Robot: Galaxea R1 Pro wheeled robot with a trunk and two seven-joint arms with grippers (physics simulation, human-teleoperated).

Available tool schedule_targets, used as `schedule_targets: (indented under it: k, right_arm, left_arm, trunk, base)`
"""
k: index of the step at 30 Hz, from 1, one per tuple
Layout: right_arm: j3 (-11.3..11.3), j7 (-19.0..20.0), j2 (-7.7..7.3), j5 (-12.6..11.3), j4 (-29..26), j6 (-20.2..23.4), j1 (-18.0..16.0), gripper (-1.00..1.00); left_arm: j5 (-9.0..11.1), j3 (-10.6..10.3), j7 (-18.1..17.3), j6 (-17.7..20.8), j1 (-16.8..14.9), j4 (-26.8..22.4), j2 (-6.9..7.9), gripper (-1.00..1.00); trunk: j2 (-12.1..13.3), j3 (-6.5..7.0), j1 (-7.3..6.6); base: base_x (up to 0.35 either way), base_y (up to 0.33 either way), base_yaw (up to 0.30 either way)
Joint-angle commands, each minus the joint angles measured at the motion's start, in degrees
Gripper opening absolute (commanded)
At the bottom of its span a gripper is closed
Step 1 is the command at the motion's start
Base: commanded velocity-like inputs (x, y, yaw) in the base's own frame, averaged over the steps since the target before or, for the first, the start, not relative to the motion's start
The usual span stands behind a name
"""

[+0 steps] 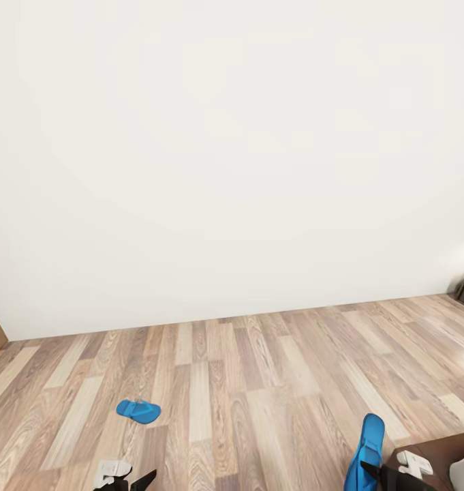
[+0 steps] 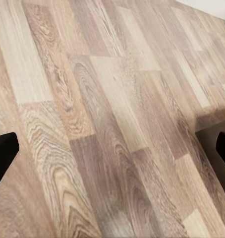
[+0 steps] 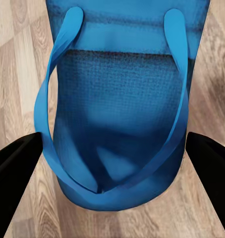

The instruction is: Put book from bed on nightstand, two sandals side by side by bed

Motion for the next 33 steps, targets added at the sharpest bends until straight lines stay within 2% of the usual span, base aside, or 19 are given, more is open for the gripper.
schedule_targets:
  k: [1,12,27,33]
  right_arm:
    - [-0.4,0.3,0.03,-0.2,0.0,0.6,0.0,-1.00]
    - [-0.4,0.3,0.03,-0.2,0.0,0.6,0.0,-1.00]
    - [-0.4,0.3,0.03,-0.2,0.0,0.6,0.0,-1.00]
    - [-0.4,0.3,0.03,-0.2,0.0,0.6,0.0,-1.00]
  left_arm:
    - [0.3,0.1,-0.3,0.3,0.0,0.0,0.00,1.00]
    - [0.3,0.1,-0.3,0.3,0.0,0.0,0.00,1.00]
    - [0.3,0.1,-0.3,0.3,0.0,0.0,0.00,1.00]
    - [0.3,0.1,-0.3,0.3,0.0,0.0,0.04,1.00]
  trunk:
    - [0.0,-0.06,0.02]
    - [0.0,-0.06,0.02]
    - [0.0,-0.06,0.02]
    - [0.0,-0.06,0.02]
  base:
    - [0.325,0.000,0.000]
    - [0.325,-0.013,0.000]
    - [0.299,-0.128,0.000]
    - [0.108,-0.034,0.000]
